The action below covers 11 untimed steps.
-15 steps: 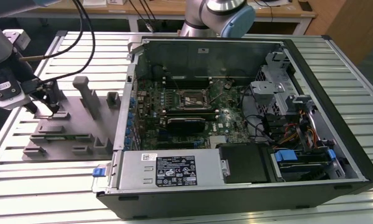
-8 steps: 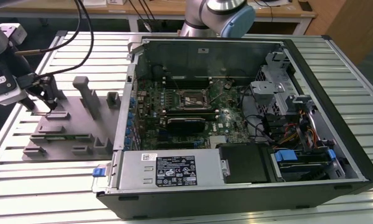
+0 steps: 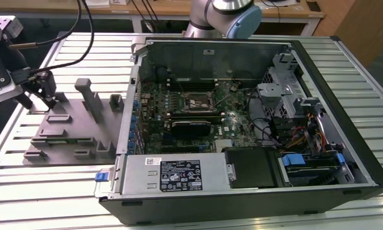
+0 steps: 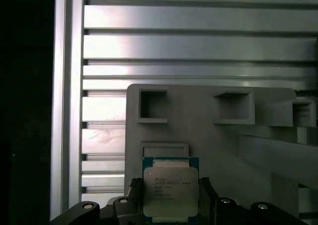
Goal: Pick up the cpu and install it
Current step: 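Pick up the cpu and move it towards the insertion slot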
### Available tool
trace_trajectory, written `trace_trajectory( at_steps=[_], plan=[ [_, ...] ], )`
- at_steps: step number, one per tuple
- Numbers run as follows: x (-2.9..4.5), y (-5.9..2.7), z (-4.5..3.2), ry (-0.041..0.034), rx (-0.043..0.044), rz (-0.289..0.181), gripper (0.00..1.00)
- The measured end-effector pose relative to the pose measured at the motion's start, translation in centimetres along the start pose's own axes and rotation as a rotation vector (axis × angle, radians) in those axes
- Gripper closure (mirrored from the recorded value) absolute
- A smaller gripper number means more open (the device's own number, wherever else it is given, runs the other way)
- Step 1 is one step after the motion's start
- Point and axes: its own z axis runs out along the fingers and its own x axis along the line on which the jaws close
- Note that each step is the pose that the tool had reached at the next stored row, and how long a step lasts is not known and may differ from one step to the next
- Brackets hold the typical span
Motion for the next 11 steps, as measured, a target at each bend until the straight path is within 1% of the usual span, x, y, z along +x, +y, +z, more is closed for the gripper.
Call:
trace_trajectory(
  at_steps=[11],
  plan=[
    [-0.09, 0.13, -1.98, -0.002, -0.0006, 0.0, 0.46]
  ],
)
